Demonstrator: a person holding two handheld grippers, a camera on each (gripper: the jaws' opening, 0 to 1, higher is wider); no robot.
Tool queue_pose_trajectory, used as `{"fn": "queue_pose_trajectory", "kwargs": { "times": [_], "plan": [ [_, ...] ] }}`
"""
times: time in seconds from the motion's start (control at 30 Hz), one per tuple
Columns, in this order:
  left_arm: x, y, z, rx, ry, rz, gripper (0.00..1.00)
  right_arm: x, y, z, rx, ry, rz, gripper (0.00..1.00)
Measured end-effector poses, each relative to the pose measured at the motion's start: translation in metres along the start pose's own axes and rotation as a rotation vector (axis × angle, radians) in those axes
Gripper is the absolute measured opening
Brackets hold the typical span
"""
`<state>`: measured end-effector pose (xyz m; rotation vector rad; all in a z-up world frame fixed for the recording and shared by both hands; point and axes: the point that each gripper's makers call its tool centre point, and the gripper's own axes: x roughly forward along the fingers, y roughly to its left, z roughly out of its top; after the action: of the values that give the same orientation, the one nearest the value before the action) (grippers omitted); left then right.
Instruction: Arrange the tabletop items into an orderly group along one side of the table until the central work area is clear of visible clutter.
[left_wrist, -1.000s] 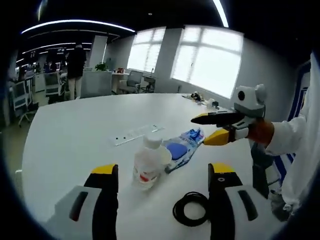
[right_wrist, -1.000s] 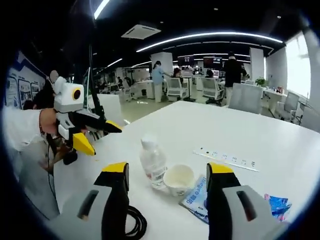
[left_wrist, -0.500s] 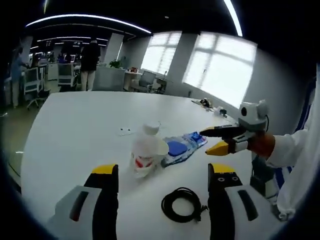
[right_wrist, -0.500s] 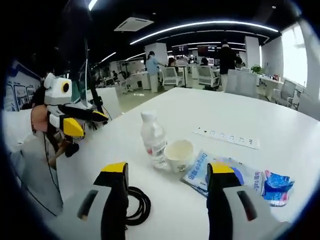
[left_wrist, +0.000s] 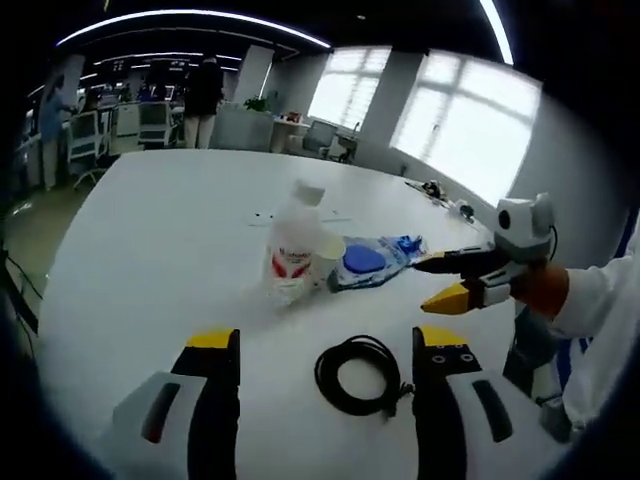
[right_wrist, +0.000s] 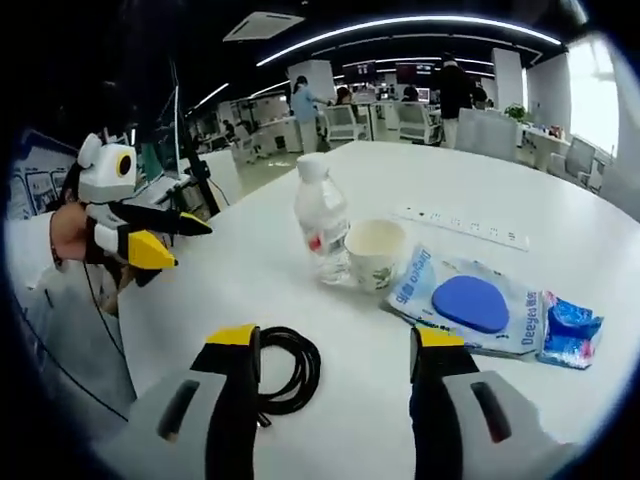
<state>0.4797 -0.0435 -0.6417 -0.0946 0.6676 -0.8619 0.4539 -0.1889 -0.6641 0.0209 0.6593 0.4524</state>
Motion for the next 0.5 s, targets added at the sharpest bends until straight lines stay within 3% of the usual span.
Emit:
{"fn": "queue_pose_trajectory", "kwargs": {
  "times": [0.3, 0.5],
  "plan": [
    [0.014, -0.003, -0.037, 0.003, 0.075, 0.057, 0.60, 0.010, 0.014, -0.036, 0.013, 0.077, 0.011, 0.54],
    [0.024, -0.003, -0.062, 0.013, 0.137, 0.078, 0.53, 0.018, 0.021, -0.049, 0.035, 0.103, 0.026, 0.50]
  ]
}}
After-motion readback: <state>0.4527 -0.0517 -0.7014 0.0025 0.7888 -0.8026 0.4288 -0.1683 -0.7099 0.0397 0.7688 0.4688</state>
